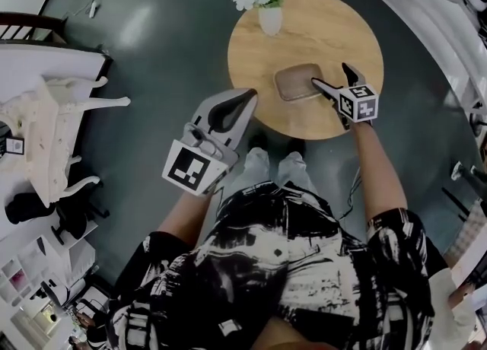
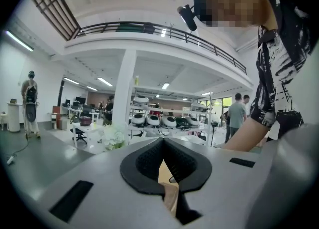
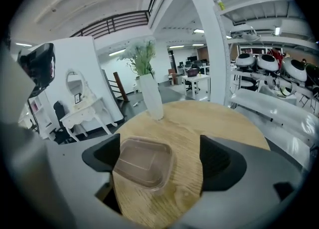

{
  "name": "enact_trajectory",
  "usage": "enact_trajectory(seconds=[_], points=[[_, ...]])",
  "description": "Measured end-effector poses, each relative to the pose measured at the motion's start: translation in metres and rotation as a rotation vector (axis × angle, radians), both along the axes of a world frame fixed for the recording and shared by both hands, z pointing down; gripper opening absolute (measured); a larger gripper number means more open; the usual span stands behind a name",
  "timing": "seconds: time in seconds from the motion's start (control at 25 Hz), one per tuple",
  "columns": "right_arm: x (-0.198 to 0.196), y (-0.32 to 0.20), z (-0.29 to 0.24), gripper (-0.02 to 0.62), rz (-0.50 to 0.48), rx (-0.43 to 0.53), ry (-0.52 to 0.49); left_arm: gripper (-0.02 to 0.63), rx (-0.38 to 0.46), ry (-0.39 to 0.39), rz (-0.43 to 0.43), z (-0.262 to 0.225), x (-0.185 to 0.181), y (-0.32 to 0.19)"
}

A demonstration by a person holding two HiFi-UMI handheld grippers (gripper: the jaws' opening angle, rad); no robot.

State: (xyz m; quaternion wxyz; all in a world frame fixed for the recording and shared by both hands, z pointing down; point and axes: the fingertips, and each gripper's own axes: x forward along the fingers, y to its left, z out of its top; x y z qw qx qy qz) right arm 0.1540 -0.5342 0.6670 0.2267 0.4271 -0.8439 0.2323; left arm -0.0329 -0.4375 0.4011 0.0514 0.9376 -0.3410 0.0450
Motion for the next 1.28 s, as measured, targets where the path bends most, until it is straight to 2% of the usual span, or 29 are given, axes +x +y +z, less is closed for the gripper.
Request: enact_trajectory(seconds=[0.36, 0.6, 0.8, 1.28], points=[[0.008, -0.005, 0.042, 0.289, -0.001, -0.135, 0.018, 0.000, -0.022, -0.006, -0.025, 0.009, -0.009, -0.006], [0.010, -0.005, 0.063, 0.177, 0.000, -0.212, 0.012, 0.000, -0.029, -0.009, -0.030, 0.012, -0.012, -0.012], [0.009, -0.003, 0.075, 0.152, -0.004, -0.273, -0.009, 0.000, -0.035, -0.009, -0.034, 0.014, -0.016, -0.015], [0.009, 0.001, 0.077, 0.077, 0.051, -0.403, -0.212, 0.000, -0.038, -0.007, -0.035, 0.011, -0.016, -0.016]])
